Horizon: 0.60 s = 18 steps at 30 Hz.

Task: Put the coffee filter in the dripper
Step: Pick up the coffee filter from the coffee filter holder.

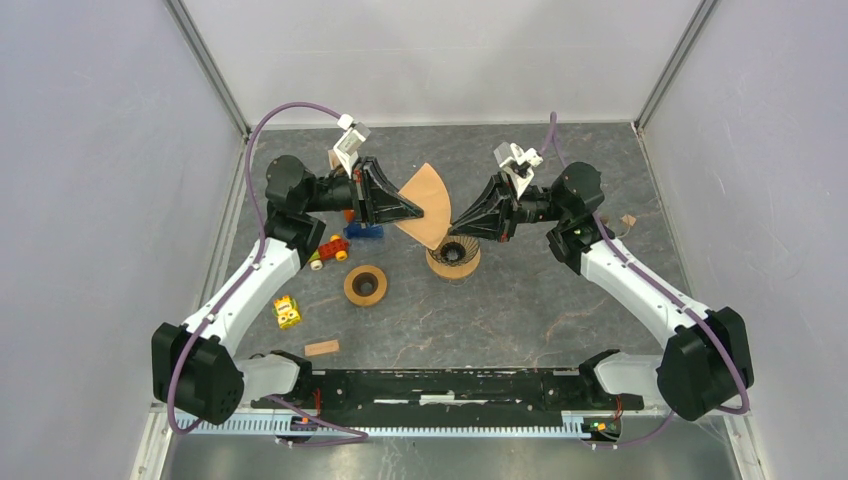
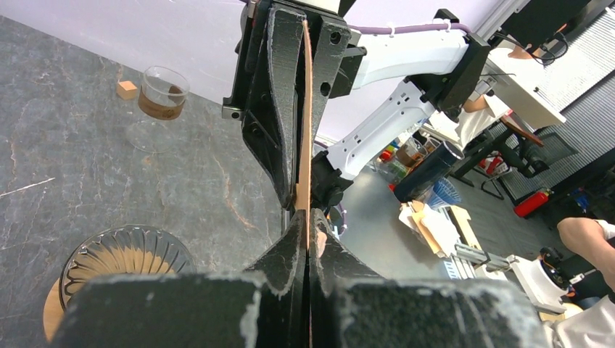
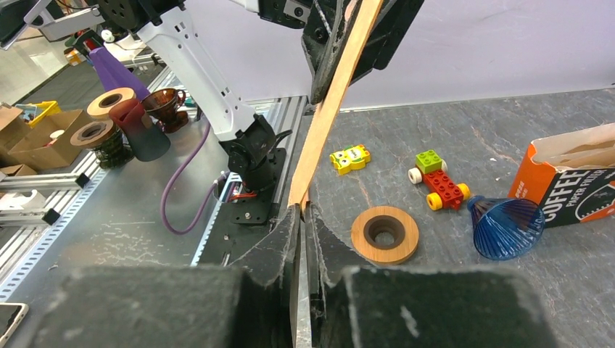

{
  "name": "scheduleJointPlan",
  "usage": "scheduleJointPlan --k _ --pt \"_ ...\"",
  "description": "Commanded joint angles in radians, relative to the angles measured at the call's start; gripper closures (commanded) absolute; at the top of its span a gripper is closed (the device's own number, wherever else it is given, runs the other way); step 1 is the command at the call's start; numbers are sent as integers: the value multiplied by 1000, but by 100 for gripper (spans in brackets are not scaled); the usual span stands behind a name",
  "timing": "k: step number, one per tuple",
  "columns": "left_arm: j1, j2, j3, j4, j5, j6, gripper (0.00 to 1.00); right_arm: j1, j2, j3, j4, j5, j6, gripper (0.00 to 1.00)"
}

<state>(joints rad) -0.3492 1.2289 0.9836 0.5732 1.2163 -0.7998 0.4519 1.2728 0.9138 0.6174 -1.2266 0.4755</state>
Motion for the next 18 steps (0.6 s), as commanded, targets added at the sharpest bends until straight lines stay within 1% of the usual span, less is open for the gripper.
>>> scheduleJointPlan --k 1,7,13,18 --pt "-5 -26 -7 60 23 -42 98 8 0 32 45 6 9 91" --pt "-14 -24 -19 75 43 -42 98 10 5 12 131 -11 56 98" --pt "-16 -26 -26 88 46 -44 98 14 10 -42 321 -66 163 99" --pt "-15 -20 -26 89 37 -47 98 25 -1 -74 377 -92 180 100"
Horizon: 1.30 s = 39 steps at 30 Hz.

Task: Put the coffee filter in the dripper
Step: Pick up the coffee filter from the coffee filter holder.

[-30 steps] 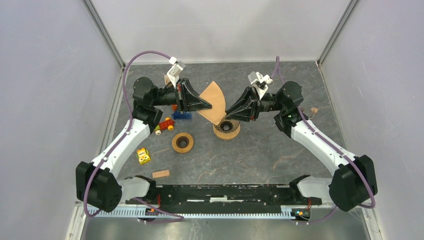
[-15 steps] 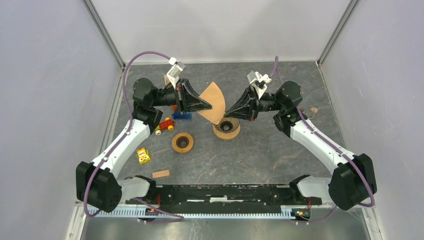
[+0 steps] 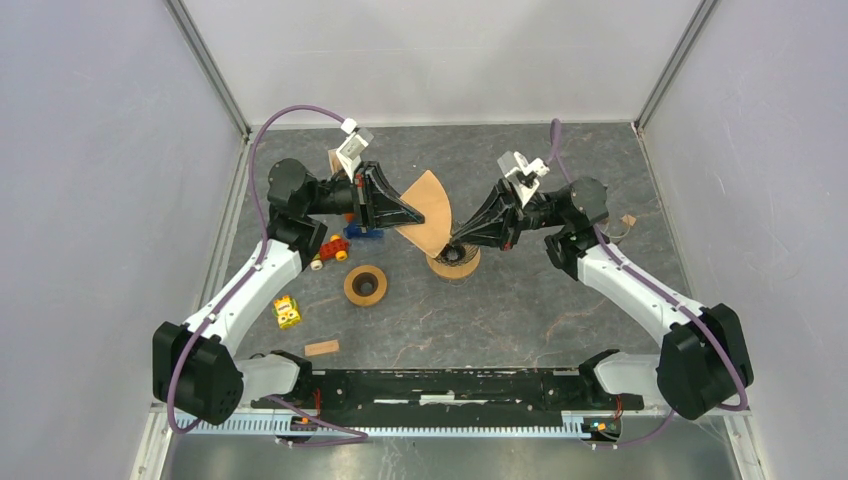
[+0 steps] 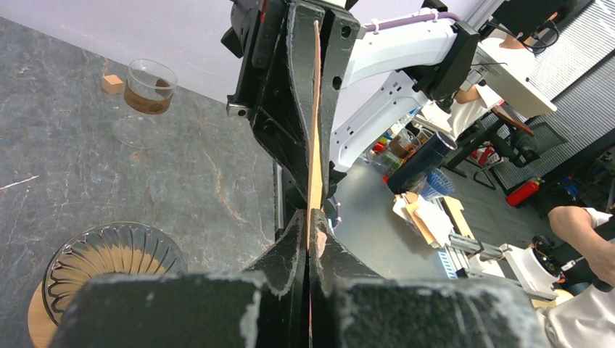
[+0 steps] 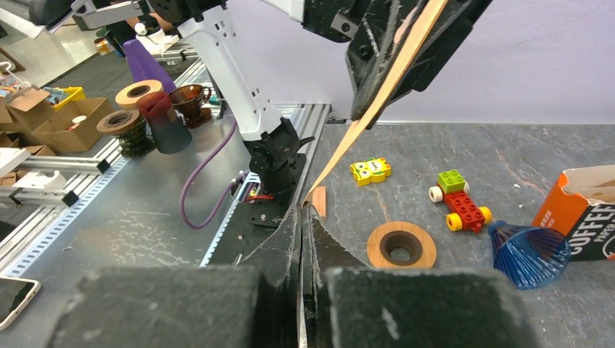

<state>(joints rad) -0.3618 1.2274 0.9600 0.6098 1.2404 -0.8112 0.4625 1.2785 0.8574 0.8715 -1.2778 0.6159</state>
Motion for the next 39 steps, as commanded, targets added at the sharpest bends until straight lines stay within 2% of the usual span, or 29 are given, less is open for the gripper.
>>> scheduleJointPlan --k 1,10,14,18,28,33,39 --pt "-3 -18 -1 53 11 -37 98 16 -9 -21 124 -41 38 100" --pt "-4 -19 -6 65 7 -43 98 23 -5 -9 64 -8 9 100" --pt "-5 -21 -9 65 8 -42 98 24 -9 18 -80 9 -89 100" --pt "-4 -20 -9 67 8 -41 98 24 -22 38 -205 23 -192 90" --pt "-5 -23 -21 66 12 -31 98 22 -36 45 -217 13 -199 88" --pt "-4 -21 -20 64 11 -31 98 15 -57 44 -221 -2 -204 79" --pt "-5 -20 -21 64 12 -29 98 5 -58 52 -224 0 -201 82"
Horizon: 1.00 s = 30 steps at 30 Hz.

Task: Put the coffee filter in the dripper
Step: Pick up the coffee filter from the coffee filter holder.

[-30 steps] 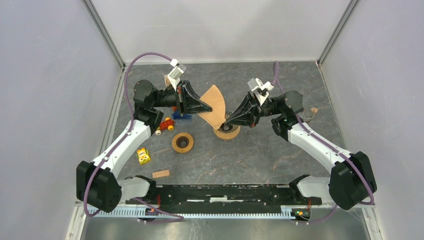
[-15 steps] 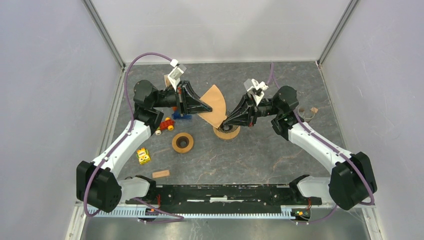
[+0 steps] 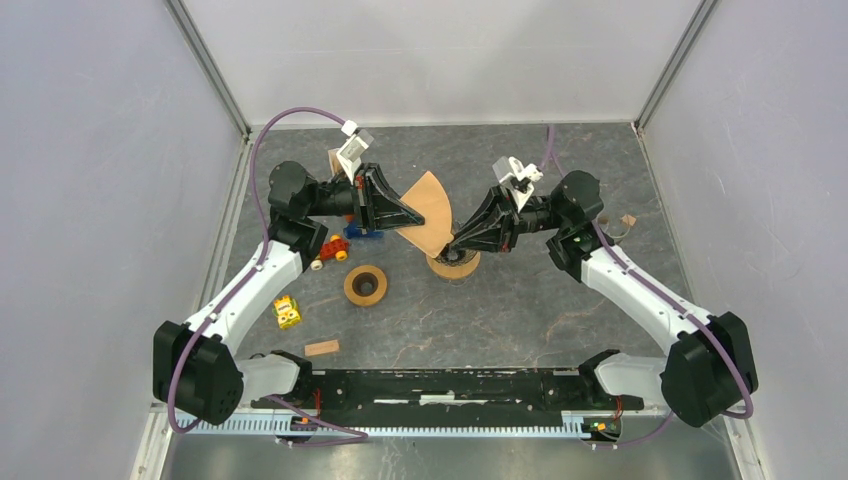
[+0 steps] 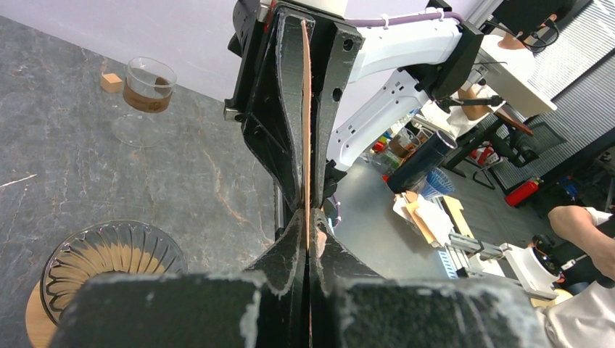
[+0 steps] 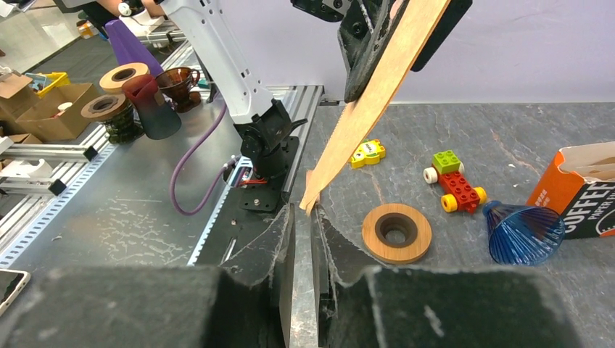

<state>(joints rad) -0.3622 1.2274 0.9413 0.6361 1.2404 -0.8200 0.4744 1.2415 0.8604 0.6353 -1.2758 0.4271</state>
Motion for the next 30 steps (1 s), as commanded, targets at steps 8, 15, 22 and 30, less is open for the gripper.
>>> scheduleJointPlan --k 8,15,22,30 --pt "-3 -23 -6 37 14 -21 98 -15 -7 58 4 20 -5 89" --pt "-5 -25 -10 38 18 -19 98 -16 0 63 4 31 0 93" --pt "-8 -24 -8 38 18 -19 98 -16 4 62 5 35 4 98" --pt "-10 -22 -10 51 19 -29 98 -16 7 53 7 50 1 100"
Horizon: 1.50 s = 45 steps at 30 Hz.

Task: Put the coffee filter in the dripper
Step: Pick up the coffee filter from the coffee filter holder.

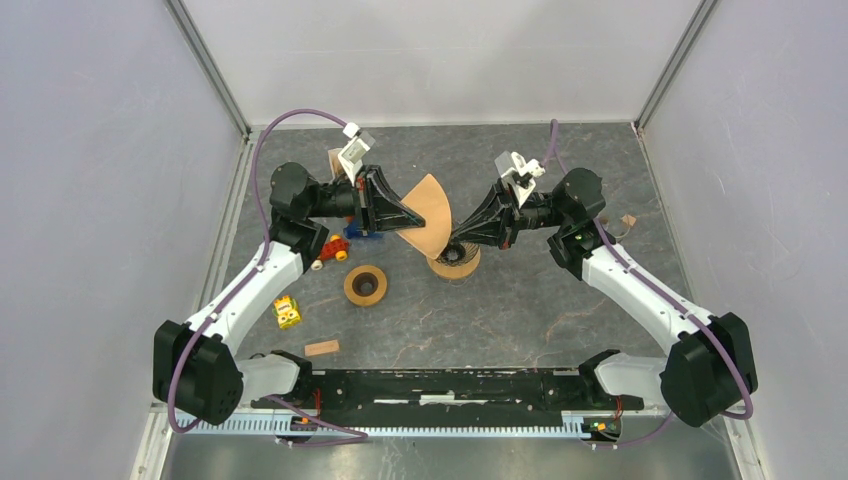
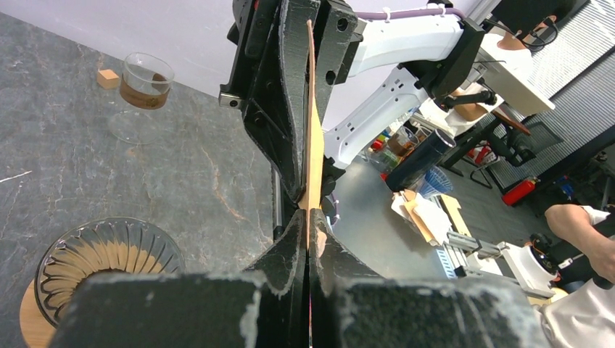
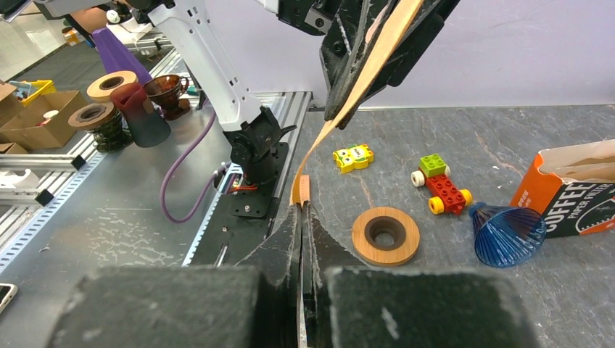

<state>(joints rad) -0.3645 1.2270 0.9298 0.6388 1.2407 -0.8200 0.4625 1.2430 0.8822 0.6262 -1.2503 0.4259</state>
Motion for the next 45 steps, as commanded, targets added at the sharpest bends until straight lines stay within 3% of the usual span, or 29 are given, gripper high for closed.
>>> scheduleJointPlan --k 1,12,18,23,28,35,45 --pt "-9 -23 2 51 18 -30 98 -4 9 32 18 25 4 100" --pt "-11 -12 -2 68 6 -30 98 -4 14 8 78 18 46 100" --pt "-12 -11 -24 126 6 -66 98 -2 23 -61 404 -20 254 100" --pt "-11 -12 -30 152 -7 -84 98 -2 30 -90 531 -40 335 100" --pt "-15 -5 -44 187 -30 -102 98 -1 19 -90 485 -27 302 100" --pt "-20 -1 -45 190 -34 -102 98 1 8 -41 151 25 74 100" --pt "-23 -1 -53 190 -25 -92 98 2 7 -35 154 29 76 100"
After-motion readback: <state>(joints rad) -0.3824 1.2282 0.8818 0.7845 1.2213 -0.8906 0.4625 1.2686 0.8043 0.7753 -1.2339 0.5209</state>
